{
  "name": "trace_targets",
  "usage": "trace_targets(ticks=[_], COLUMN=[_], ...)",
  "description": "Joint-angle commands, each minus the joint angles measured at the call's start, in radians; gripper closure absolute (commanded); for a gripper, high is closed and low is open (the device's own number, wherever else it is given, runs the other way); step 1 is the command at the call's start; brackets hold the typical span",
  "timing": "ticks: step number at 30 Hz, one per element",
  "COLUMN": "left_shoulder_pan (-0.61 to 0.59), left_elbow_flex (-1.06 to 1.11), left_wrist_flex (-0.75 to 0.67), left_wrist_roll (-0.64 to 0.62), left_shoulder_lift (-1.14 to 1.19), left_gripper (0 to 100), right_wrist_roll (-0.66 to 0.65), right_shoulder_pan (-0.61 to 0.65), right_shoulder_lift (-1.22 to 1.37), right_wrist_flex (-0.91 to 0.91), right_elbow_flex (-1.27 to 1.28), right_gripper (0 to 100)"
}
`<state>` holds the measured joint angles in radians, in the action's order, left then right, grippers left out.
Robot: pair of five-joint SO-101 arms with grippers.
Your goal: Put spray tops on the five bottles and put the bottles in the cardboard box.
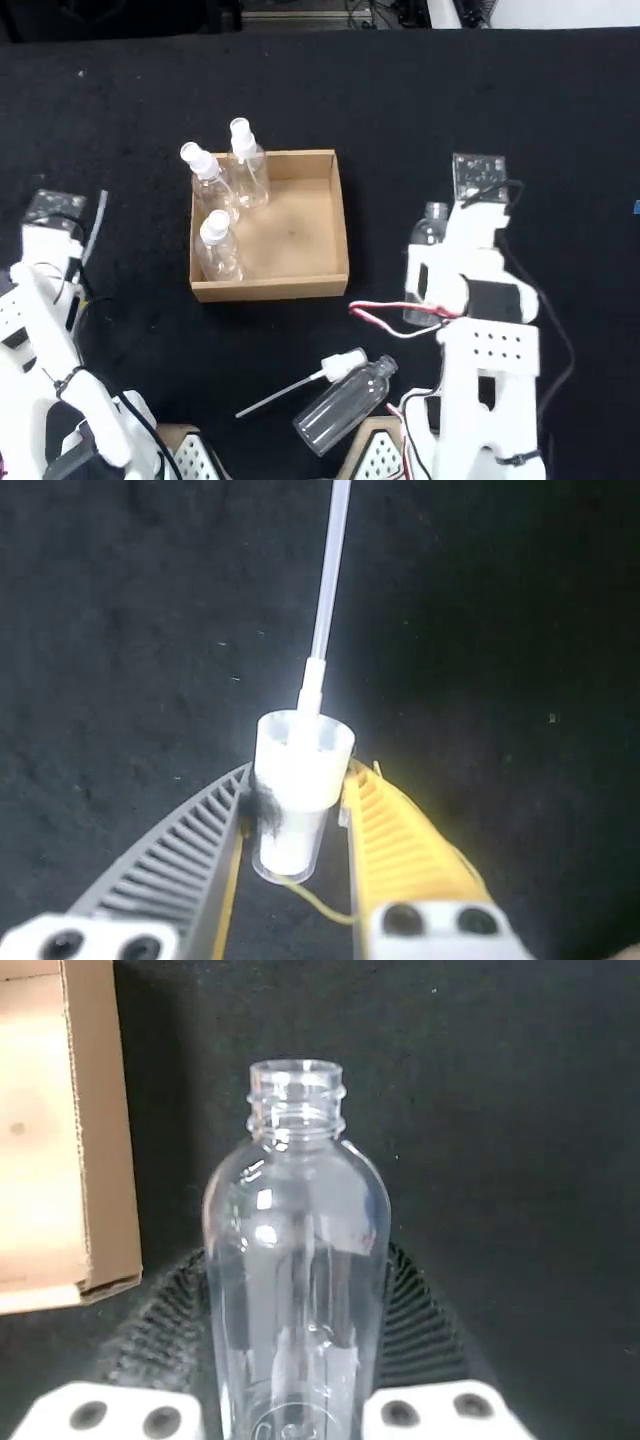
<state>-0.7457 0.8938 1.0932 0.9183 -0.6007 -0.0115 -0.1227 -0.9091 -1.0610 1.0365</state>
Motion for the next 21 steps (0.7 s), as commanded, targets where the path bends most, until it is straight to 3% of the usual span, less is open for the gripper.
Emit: trace_targets(ticks=[1, 8, 13, 21], left_shoulder_pan=[-0.002, 0.001, -0.001, -0.050], left_elbow_flex=[-0.015, -0.027, -0.120, -0.280], left_wrist_flex=[-0.017, -0.017, -0.009, 0.032], left_wrist_roll=[0.104, 0.193, 0.186, 0.104], left_shoulder_lift=[0.002, 0.035, 0.038, 0.038], left_gripper=[89, 83, 71, 71], right_wrist_roll=[0.014, 0.009, 0.008, 0.008], right_shoulder_pan=[0.015, 0.011, 0.011, 0.011], right_shoulder_lift=[-0.030, -0.030, -0.030, -0.030], right_wrist_flex=[0.124, 0.265, 0.301, 0.302], right_elbow_flex=[0.058, 0.179, 0.213, 0.214], right_gripper=[98.6, 98.6, 98.6, 98.6])
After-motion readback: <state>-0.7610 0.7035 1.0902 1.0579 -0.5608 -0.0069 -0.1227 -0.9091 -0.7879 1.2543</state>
